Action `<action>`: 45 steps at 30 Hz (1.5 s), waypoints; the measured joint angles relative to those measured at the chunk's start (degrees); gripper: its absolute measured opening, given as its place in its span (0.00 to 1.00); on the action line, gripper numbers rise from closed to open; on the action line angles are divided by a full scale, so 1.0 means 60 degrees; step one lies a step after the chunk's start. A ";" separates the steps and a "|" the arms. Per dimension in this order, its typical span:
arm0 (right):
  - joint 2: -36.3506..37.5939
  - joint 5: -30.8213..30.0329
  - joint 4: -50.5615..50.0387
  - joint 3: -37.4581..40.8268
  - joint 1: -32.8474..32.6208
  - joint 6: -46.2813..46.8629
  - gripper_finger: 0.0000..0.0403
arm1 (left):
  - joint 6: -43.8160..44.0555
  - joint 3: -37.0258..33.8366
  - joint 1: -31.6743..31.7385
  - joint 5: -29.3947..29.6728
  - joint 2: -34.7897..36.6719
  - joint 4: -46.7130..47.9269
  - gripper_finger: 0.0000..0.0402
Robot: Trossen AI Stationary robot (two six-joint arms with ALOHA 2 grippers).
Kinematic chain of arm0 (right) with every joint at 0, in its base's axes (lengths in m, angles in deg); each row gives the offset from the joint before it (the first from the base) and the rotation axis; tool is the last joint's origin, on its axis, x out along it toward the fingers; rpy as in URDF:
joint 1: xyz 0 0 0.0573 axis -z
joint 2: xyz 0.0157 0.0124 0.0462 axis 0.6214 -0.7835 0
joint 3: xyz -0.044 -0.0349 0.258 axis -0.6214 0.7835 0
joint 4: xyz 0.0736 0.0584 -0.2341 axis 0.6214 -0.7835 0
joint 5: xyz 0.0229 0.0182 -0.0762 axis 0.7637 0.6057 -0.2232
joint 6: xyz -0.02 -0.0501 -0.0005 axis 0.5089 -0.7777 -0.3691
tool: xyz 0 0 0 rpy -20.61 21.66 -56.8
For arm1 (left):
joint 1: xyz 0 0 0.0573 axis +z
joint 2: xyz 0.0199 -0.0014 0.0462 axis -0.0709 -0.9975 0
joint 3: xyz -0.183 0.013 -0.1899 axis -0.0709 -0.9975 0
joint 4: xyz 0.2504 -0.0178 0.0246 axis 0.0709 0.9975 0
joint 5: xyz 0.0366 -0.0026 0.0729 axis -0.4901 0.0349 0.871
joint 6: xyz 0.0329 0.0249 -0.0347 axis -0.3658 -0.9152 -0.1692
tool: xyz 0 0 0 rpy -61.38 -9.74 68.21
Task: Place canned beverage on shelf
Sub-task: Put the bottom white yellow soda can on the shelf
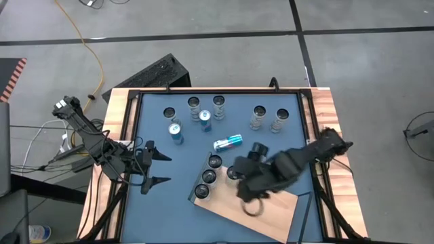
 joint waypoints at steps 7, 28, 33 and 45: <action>0.1491 -0.2656 -0.0250 0.1791 -0.1501 0.2225 0.17 | 0.0016 -0.0004 -0.0069 -0.0126 0.0000 -0.0027 0.87; 0.1921 -0.5495 0.2934 0.8336 -0.1827 0.8064 0.00 | -0.0159 -0.0004 -0.0069 0.0085 0.0004 -0.0419 0.87; 0.1336 -0.5861 0.2980 0.8333 -0.1827 0.8159 0.00 | -0.0159 -0.0004 -0.0069 0.0085 0.0004 -0.0426 0.87; 0.2310 -0.6702 0.3089 1.0089 -0.2550 0.9712 0.00 | -0.0156 -0.0004 -0.0069 0.0074 0.0004 -0.0468 0.87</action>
